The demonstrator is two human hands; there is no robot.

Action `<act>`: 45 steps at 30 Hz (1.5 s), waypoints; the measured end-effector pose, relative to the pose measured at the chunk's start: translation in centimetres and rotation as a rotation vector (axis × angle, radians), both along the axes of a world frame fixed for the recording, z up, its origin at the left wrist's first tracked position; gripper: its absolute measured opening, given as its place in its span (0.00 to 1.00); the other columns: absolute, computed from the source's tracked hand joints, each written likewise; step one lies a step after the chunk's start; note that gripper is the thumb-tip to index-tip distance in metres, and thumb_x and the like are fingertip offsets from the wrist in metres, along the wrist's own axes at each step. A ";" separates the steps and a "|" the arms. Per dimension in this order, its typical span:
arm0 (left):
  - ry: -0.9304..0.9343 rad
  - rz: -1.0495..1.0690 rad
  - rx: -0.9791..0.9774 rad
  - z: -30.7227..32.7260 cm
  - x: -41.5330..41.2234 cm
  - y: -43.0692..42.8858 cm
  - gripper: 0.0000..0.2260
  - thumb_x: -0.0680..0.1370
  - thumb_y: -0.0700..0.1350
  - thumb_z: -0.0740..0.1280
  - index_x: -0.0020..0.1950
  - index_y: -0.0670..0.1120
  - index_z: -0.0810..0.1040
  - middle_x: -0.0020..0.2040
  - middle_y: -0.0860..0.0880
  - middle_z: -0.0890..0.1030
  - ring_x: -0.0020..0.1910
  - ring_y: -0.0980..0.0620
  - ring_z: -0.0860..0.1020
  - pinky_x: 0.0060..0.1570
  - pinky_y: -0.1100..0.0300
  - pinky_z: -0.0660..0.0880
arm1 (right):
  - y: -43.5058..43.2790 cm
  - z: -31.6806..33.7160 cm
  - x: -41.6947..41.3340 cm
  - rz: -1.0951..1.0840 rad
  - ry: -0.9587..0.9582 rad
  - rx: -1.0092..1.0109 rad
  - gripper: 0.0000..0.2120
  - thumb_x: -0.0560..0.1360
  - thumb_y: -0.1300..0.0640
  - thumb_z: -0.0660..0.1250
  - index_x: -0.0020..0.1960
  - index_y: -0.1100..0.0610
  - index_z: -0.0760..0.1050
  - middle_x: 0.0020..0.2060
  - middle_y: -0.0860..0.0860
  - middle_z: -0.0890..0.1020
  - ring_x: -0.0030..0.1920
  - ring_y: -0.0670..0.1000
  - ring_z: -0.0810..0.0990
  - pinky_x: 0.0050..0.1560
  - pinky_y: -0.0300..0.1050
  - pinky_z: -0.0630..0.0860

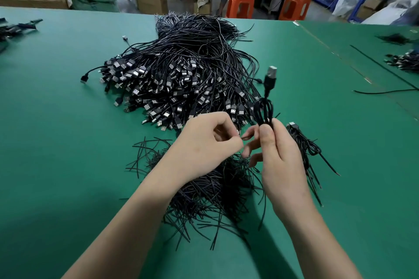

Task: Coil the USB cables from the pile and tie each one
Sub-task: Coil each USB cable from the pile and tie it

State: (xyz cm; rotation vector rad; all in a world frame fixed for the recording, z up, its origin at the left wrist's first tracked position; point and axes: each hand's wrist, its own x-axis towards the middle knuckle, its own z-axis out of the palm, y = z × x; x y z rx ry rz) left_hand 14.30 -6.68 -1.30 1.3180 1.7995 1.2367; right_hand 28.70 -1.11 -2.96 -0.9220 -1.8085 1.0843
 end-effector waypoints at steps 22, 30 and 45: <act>0.331 0.161 0.350 -0.2 0.8 0.4 0.05 0.83 0.40 0.67 0.51 0.48 0.82 0.44 0.56 0.82 0.47 0.56 0.80 0.48 0.65 0.75 | -1.1 -0.3 -0.2 -0.109 -0.112 0.126 0.17 0.87 0.50 0.52 0.40 0.49 0.68 0.32 0.49 0.79 0.31 0.49 0.75 0.32 0.41 0.70; -0.082 0.093 0.469 -0.7 2.1 0.5 0.06 0.81 0.37 0.70 0.52 0.47 0.84 0.47 0.56 0.86 0.49 0.57 0.85 0.51 0.64 0.80 | -1.1 0.0 -0.5 -0.058 -0.010 -0.040 0.17 0.86 0.48 0.53 0.38 0.46 0.66 0.28 0.44 0.72 0.30 0.46 0.68 0.32 0.49 0.67; -0.849 -0.018 0.367 -1.4 2.6 1.3 0.08 0.75 0.41 0.73 0.47 0.53 0.89 0.42 0.48 0.86 0.46 0.55 0.84 0.54 0.64 0.78 | -1.2 0.9 -0.6 0.058 0.121 -0.161 0.17 0.87 0.50 0.54 0.39 0.50 0.67 0.29 0.43 0.68 0.28 0.42 0.65 0.28 0.36 0.64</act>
